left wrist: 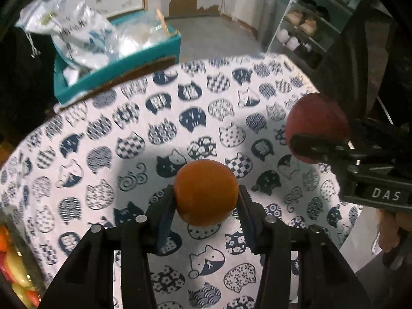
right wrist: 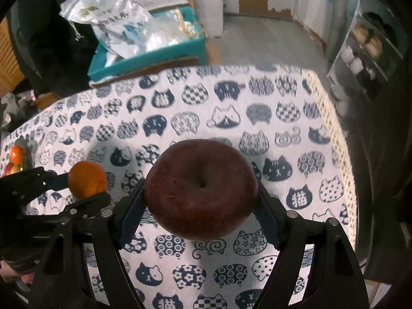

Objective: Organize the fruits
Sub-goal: 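Grasp the tangerine with the left tool while the right tool lifts the red apple, then carry the tangerine with the left tool while the right tool carries the apple toward the bowl, then lower the tangerine and red apple into the glass bowl and open both tools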

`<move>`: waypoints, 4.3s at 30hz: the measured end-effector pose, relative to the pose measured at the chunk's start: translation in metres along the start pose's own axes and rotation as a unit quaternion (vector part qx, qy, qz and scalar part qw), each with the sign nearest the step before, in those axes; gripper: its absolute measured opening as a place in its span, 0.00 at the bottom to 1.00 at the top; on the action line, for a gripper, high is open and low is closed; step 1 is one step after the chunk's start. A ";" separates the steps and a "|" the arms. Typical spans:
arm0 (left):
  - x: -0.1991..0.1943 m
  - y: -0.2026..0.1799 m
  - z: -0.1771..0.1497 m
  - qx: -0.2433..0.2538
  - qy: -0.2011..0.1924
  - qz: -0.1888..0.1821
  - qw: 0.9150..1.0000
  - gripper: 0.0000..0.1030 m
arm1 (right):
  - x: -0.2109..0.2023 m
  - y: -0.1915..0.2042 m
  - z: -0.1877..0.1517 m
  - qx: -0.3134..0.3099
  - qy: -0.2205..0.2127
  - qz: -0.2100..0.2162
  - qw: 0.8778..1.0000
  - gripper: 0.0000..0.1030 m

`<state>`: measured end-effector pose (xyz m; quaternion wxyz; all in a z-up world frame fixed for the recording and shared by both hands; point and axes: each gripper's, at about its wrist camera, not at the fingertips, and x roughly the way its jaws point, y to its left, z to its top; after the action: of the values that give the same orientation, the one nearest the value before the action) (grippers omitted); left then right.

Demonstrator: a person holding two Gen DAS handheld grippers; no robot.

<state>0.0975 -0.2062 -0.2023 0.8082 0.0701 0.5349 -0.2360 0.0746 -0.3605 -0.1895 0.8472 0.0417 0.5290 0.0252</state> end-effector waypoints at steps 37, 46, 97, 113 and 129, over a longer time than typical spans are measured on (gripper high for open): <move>-0.197 0.016 -0.014 -0.023 -0.170 0.008 0.985 0.46 | -0.158 0.105 0.022 -0.102 -0.151 0.083 0.980 0.76; -0.206 0.036 -0.022 -0.043 -0.173 0.010 0.984 0.46 | -0.162 0.129 0.026 -0.119 -0.154 0.095 0.976 0.76; -0.132 0.271 -0.204 -0.293 -0.022 0.085 0.952 0.46 | -0.016 0.400 0.017 -0.273 0.010 0.189 0.943 0.76; -0.144 0.284 -0.203 -0.315 -0.031 0.091 0.944 0.62 | 0.044 0.420 0.024 -0.256 0.060 0.208 0.942 0.76; -0.151 0.303 -0.210 -0.341 -0.039 0.127 0.931 0.65 | 0.090 0.442 0.029 -0.247 0.096 0.207 0.942 0.77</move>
<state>0.0135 0.1831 -0.1965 0.8268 -0.1515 0.5382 0.0623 0.1412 0.0859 -0.2146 0.7523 -0.0633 0.5647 0.3335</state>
